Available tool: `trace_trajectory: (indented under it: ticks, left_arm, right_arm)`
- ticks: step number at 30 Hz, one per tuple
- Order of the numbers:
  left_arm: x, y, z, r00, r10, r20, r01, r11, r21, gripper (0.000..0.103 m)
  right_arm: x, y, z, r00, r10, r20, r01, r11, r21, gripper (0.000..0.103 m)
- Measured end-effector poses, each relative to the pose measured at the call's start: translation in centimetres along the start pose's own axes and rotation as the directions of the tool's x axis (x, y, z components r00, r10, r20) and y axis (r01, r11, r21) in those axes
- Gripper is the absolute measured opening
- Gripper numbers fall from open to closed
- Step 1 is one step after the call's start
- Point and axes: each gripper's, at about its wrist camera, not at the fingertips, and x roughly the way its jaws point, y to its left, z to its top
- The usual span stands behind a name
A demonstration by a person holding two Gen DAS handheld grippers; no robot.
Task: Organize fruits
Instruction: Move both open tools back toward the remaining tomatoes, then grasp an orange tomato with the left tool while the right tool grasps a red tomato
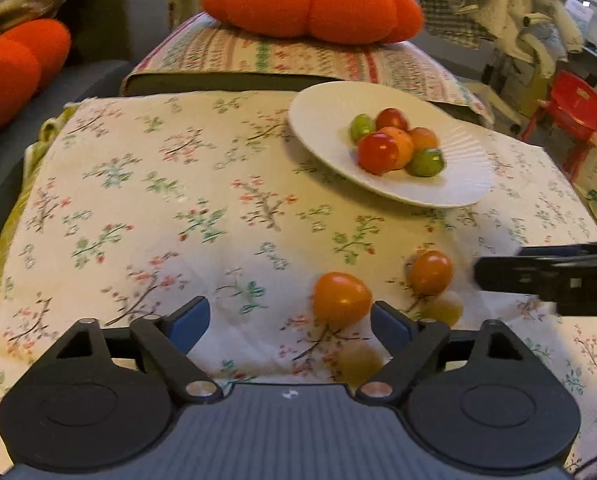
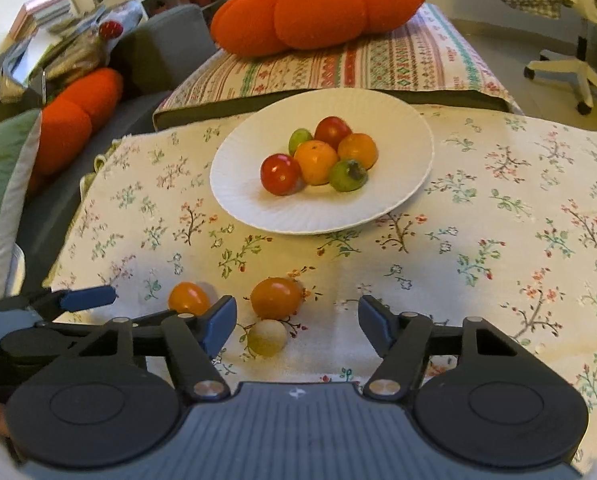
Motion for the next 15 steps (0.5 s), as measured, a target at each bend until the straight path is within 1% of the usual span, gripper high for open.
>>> trace_trajectory:
  ticks: [1,3,5,6,9,11,12,13,15]
  left_arm:
    - [0.0,-0.3,0.0,1.0,0.0,0.009,0.0,1.0,0.016,0.069]
    - [0.2,-1.0,-0.1,1.0,0.004,0.021,-0.005,0.998,0.068,0.061]
    - [0.6,-1.5,-0.1,1.0,0.007,0.018,-0.009,0.994,0.113,0.05]
    - [0.8,-1.5,-0.1,1.0,0.002,0.017,-0.004,0.993,0.116,0.048]
    - [1.2,-1.3,0.1,1.0,-0.023,0.021,0.021,0.994,0.106,0.037]
    - [1.3,-1.5,0.1,0.999,-0.031,0.028,0.028,0.992,0.121,0.025]
    - [1.3,-1.6,0.1,0.999,-0.031,0.028,0.028,0.991,0.129,0.022]
    - [1.4,-1.7,0.1,0.999,-0.033,0.025,0.029,0.99,0.135,0.015]
    - [1.4,-1.8,-0.1,0.999,-0.032,0.027,0.027,0.989,0.142,0.015]
  right_arm:
    - [0.3,0.2,0.0,1.0,-0.001,-0.001,0.001,1.0,-0.008,0.062]
    - [0.7,0.6,0.1,1.0,0.005,0.001,-0.004,1.0,-0.03,0.06]
    - [1.1,1.1,0.1,1.0,0.005,0.003,-0.004,0.998,-0.057,0.058]
    - [1.3,1.3,0.0,1.0,0.007,0.0,-0.006,0.998,-0.069,0.057]
    - [2.1,1.6,-0.1,1.0,0.012,-0.015,-0.014,0.997,-0.081,0.053]
    - [2.5,1.6,-0.1,1.0,0.019,-0.019,-0.02,0.997,-0.071,0.051]
    - [2.7,1.5,0.0,1.0,0.022,-0.02,-0.024,0.997,-0.068,0.048]
    - [2.9,1.6,0.0,1.0,0.022,-0.021,-0.023,0.997,-0.071,0.047]
    - [3.3,1.7,-0.1,0.999,0.014,-0.031,-0.017,0.997,-0.075,0.036]
